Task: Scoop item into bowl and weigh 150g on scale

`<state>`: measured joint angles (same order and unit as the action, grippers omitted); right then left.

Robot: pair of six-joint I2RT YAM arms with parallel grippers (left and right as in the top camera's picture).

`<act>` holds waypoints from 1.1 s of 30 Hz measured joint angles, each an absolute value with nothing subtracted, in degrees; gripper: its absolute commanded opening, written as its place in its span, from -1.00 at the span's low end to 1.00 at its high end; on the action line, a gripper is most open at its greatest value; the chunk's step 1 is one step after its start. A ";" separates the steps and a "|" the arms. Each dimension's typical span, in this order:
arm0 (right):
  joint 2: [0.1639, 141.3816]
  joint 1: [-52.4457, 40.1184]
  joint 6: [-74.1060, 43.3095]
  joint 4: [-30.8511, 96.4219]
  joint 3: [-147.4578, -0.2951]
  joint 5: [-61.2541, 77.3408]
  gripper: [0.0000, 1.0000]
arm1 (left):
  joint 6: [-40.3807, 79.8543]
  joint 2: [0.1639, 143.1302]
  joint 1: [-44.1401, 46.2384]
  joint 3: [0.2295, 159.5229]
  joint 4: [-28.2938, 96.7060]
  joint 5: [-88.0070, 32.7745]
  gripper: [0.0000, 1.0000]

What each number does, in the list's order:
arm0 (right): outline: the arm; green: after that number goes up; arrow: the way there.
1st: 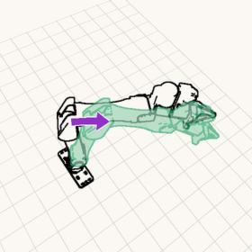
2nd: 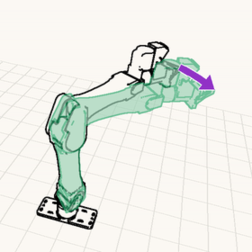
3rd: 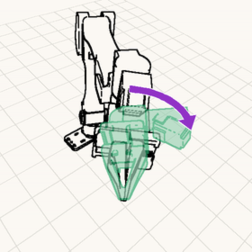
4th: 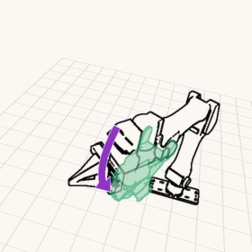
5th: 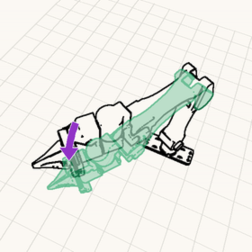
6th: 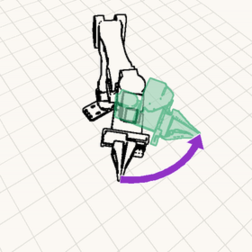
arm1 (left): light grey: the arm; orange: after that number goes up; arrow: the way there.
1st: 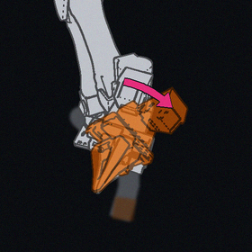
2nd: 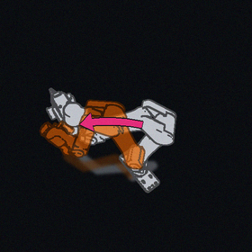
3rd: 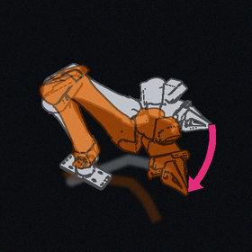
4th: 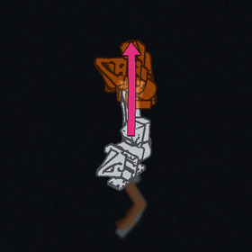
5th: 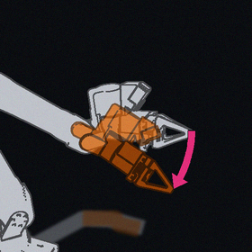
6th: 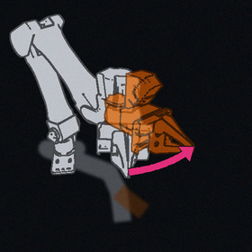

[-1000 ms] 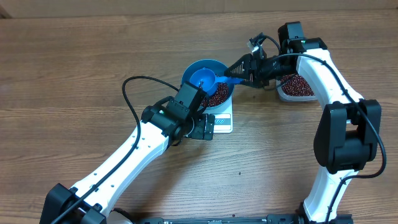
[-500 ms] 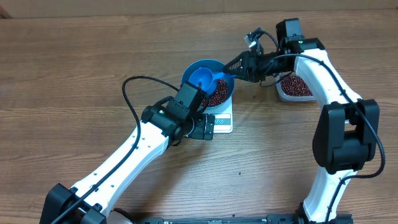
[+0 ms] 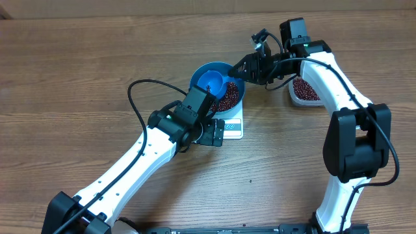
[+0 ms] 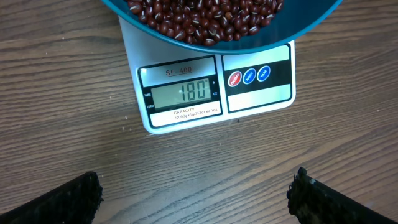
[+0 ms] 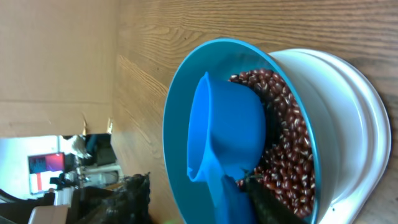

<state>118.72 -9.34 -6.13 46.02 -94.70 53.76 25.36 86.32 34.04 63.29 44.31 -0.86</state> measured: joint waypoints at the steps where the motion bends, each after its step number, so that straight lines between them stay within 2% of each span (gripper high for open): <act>1: 118.72 -9.45 -6.15 45.84 -94.70 53.74 -0.19 | 25.36 86.32 34.04 63.29 44.31 -0.89 0.99; 10: 118.72 -9.85 -6.33 43.92 -94.70 53.56 -0.42 | 25.39 86.32 34.04 63.29 44.31 -0.89 0.99; 12: 118.72 -9.85 -6.37 43.83 -94.70 53.54 -0.54 | 25.36 86.32 34.04 63.29 44.31 -0.89 0.99; 19: 118.72 -9.85 -6.39 43.24 -94.70 53.52 -0.65 | 25.36 86.32 34.04 63.29 44.31 -0.89 0.99; 23: 118.72 -9.85 -6.61 43.16 -94.70 53.10 -0.93 | 25.36 86.32 34.04 63.29 44.31 -0.89 0.99; 33: 118.72 -9.85 -7.31 48.77 -96.38 50.72 -0.93 | 25.36 86.32 34.04 63.29 44.34 -0.89 0.99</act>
